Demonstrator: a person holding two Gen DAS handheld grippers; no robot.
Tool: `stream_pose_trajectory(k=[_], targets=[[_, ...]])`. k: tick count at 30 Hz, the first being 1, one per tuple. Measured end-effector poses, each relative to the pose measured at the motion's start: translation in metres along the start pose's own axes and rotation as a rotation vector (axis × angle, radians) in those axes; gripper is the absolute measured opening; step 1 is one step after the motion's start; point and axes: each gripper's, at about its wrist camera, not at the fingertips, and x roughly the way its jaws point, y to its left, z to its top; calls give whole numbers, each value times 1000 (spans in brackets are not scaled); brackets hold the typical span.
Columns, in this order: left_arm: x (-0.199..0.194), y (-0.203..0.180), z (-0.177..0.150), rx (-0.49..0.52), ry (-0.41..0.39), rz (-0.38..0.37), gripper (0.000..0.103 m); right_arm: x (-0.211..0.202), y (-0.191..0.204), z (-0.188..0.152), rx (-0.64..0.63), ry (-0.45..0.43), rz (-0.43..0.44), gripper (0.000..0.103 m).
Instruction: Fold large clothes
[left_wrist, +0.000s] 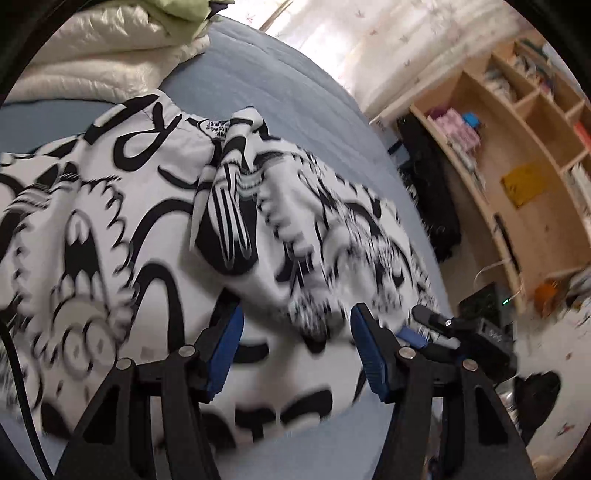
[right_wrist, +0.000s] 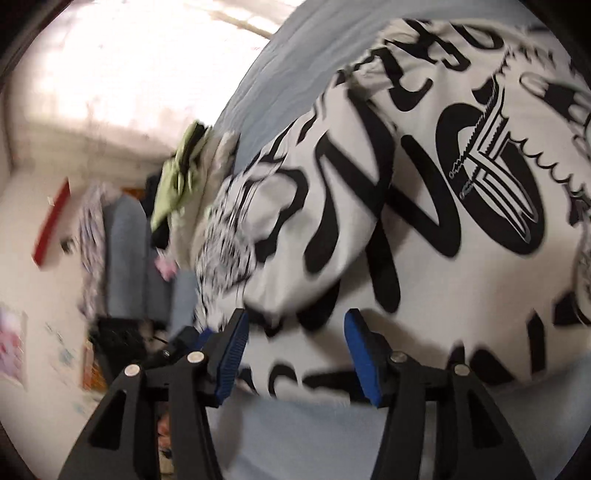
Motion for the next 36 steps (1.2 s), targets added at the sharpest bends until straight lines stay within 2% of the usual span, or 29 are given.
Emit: stream_pose_trajectory(k=[2,5,8,9,10,11,12,14,17,19,21,23,24,25,27,28,29,31,33,36], targets=[[11,10,11,-24,-13,-11,59,6,-6,8,31,-12,21,54],[31,26,25,-75,-14,-31,61,13,-5,16,10,-57,41,54],[46,34,35,-146,-24,-60,60,15,3,24,-56,-105,4,53],[48,33,37,-152,-31,-58,59,16,7,26,-81,-112,-21,44],[50,29,39,-153,-51,-47,42,18,13,28,-114,-112,-45,28],[49,21,42,-139,-80,-21,14,18,19,31,-150,-113,-72,19],[49,15,44,-132,-92,-5,7,16,26,34,-182,-122,-96,8],[39,-6,42,-103,-146,72,5,9,42,38,-237,-151,-132,8],[28,-43,28,3,-167,175,4,-11,61,38,-299,-197,-156,6],[30,-61,11,60,-152,227,4,-22,65,36,-327,-210,-202,6],[43,-68,-7,112,-123,299,4,-24,57,33,-346,-199,-280,6],[68,-57,-30,138,-57,394,5,-11,34,28,-355,-158,-444,5],[78,-51,-38,144,-42,414,5,-3,20,26,-354,-139,-512,5],[83,-50,-46,167,-67,429,6,4,5,24,-340,-108,-535,6],[82,-58,-46,205,-74,453,8,0,-5,21,-284,-124,-481,7],[81,-61,-45,216,-63,465,14,-5,-4,21,-255,-122,-462,12],[78,-64,-44,223,-53,471,21,-10,-2,22,-239,-113,-456,13],[67,-68,-38,223,-46,467,28,-21,3,24,-233,-114,-454,14],[48,-70,-38,215,-64,464,32,-34,12,22,-268,-154,-459,14],[18,-76,-38,218,-136,497,37,-52,42,11,-379,-247,-461,14]])
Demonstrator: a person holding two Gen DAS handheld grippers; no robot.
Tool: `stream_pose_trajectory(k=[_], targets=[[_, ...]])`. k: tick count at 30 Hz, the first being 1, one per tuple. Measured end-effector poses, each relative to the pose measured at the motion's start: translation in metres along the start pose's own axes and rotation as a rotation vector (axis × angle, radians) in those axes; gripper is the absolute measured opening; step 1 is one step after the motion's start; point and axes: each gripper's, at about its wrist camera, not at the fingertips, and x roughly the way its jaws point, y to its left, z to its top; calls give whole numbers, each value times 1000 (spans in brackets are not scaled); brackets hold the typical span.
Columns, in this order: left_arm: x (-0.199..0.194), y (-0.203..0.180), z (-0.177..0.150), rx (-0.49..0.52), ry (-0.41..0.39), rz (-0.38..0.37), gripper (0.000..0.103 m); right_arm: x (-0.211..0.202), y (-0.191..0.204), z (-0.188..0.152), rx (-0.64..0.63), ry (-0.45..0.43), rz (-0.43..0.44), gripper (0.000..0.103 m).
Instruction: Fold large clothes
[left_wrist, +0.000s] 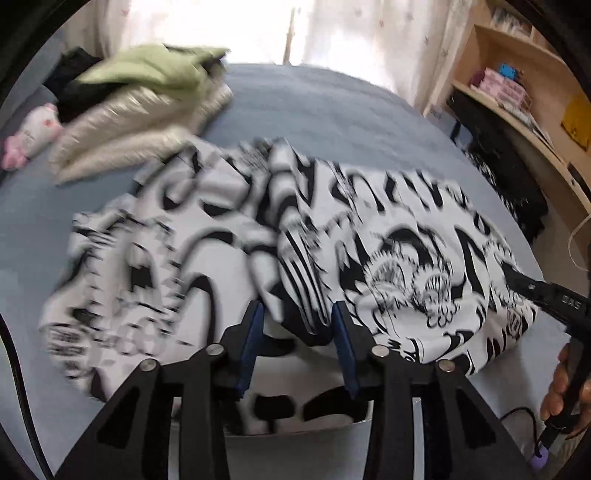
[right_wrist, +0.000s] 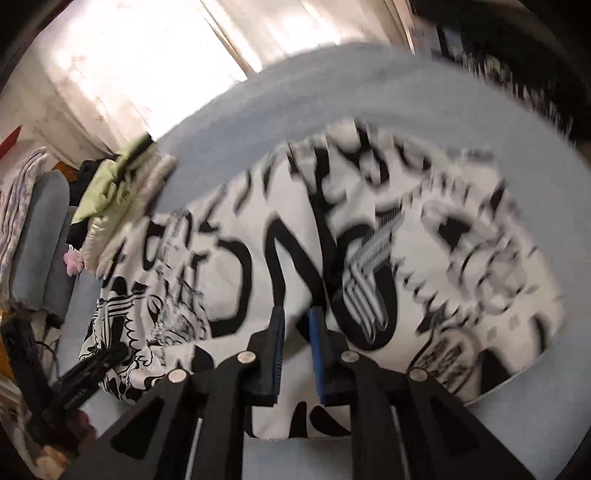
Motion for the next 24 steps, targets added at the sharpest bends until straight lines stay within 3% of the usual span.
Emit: stream_pose_trajectory(k=[2,5,7,9,11,13,14,15,17,19,24], targets=[[-12,0,2,0,-38,25,37,-11,18,-1,-62,-55,33,14],[-18,-6,13,5,-63,-17,35,-2,52,-5,-175,-63,82,14],[-19,-14,19,31,-81,-45,26,15,71,-13,-235,-30,88,14],[-13,-23,21,65,-76,-73,25,34,83,-27,-277,26,111,14],[6,-30,17,106,-32,-52,25,53,93,-38,-318,75,78,14],[33,-29,8,141,66,37,22,64,86,-49,-350,107,20,13],[48,-24,1,149,127,85,16,63,78,-53,-351,106,20,11],[58,-17,-5,144,160,83,14,59,72,-57,-340,104,40,10],[53,-5,-9,105,126,22,14,53,56,-59,-299,111,75,10],[48,-1,-8,89,127,8,14,44,44,-58,-276,107,57,10],[23,1,4,68,75,-27,14,28,43,-42,-222,97,123,13]])
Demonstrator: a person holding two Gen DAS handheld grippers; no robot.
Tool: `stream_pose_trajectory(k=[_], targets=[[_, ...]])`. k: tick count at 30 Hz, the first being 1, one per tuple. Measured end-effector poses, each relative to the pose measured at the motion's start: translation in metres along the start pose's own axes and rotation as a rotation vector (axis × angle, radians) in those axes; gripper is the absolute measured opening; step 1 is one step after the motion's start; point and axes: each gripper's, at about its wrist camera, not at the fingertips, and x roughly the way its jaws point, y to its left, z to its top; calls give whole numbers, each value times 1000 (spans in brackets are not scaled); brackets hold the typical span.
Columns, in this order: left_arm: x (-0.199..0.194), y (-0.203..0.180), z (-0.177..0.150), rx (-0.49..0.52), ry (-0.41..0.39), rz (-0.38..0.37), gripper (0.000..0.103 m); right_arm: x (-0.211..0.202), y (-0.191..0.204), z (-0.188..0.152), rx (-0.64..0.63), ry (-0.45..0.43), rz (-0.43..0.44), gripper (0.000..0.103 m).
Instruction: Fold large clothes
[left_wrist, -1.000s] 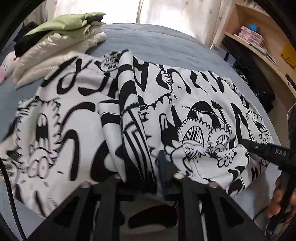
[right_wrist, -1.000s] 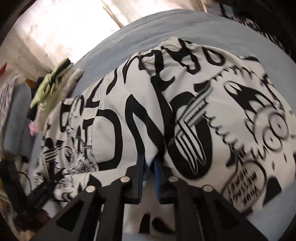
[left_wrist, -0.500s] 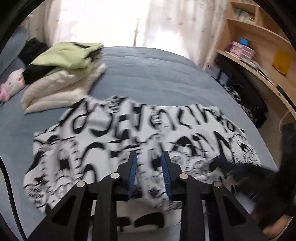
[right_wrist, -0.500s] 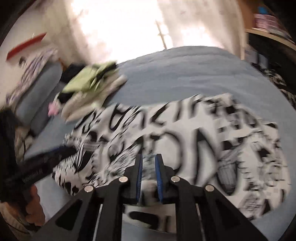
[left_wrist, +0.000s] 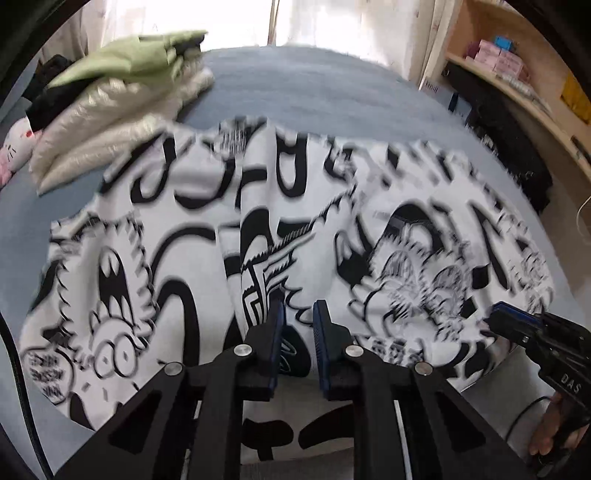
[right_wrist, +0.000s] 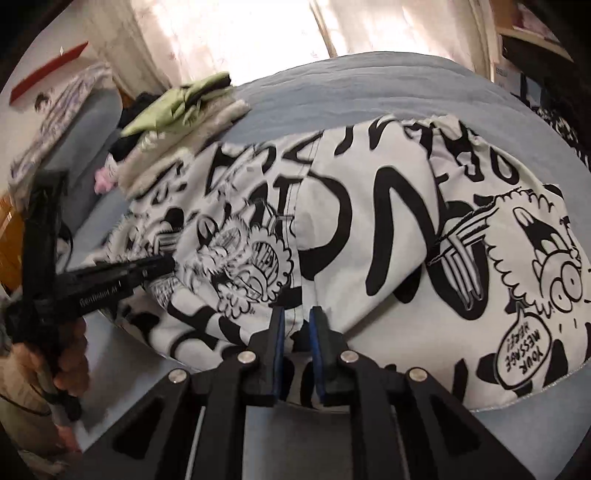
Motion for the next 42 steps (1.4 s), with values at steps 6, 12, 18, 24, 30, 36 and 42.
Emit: stream_pose_trajectory(k=[6,12,18,24,30,36,42], targets=[[-6,1,44,-12,-87,-7,18,12,20,43,-29,-60,30,14],[46,5,78,-48,-20,31,18,59,24,79,-28,-87,-9,14],[83,45,74,-98,16,194,20,69,-56,78,101,-93,-144,8],[80,62,67,-111,-6,164,26,54,-103,69,234,-103,-146,9],[58,53,62,-93,-11,172,26,39,-80,70,213,-113,-138,12],[2,54,64,-74,-95,240,26,-11,-44,64,152,-152,-114,12],[-61,53,59,-69,-165,274,26,-77,-11,56,115,-209,-87,12]])
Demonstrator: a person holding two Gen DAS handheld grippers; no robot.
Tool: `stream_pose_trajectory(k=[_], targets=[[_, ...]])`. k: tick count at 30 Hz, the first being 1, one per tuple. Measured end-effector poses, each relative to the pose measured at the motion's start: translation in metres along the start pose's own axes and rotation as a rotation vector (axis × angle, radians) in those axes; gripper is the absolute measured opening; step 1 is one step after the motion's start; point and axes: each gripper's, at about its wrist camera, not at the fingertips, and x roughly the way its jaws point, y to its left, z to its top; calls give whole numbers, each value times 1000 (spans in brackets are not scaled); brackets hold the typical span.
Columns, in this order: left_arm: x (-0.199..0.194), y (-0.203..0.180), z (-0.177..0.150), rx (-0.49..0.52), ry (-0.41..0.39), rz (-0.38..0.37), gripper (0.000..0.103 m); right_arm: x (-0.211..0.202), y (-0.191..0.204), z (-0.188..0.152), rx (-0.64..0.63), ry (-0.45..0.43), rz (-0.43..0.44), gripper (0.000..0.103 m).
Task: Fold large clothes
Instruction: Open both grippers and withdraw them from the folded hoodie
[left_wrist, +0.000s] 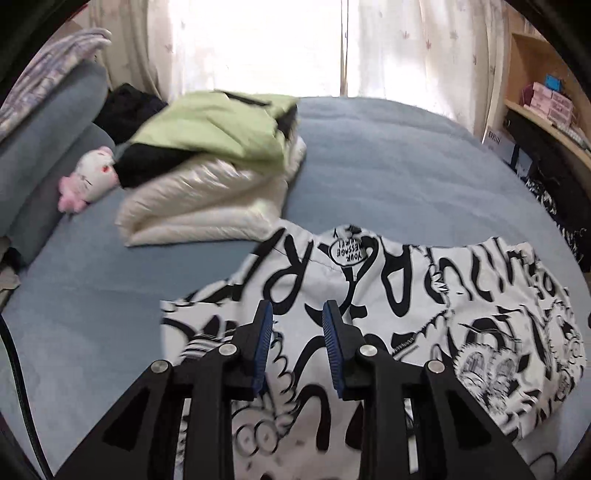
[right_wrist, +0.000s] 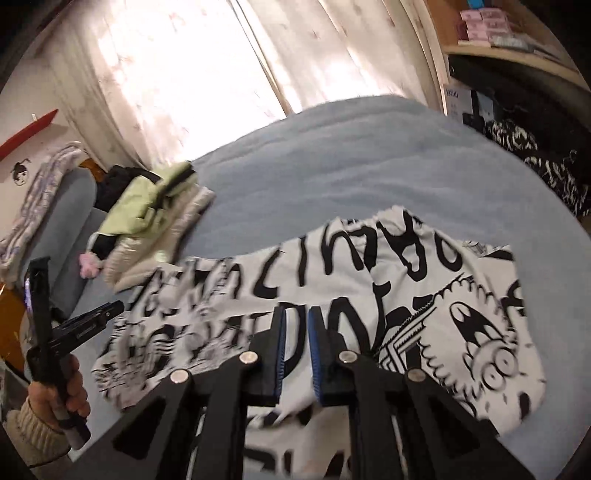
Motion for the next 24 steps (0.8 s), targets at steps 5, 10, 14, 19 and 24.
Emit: stream_pose_trajectory(k=[5,10,14,19,24], targets=[[-57,11,-9,-1,-45,-12,26,-59,24,-6,-41,-50,17,12],[-103,12,-29,6,-56,-44,26,-109,40,-17,-64,-73,51,13],[-126,12,-47,6,-44,-73,28,-140,47,-28,-74,-73,63,22],[-139,10,-69,1,-5,-114,28,-153,50,-36,-68,25,109,26],[-137,6,-86,4,43,-139,31,-172,63,-44,-126,75,131,26]])
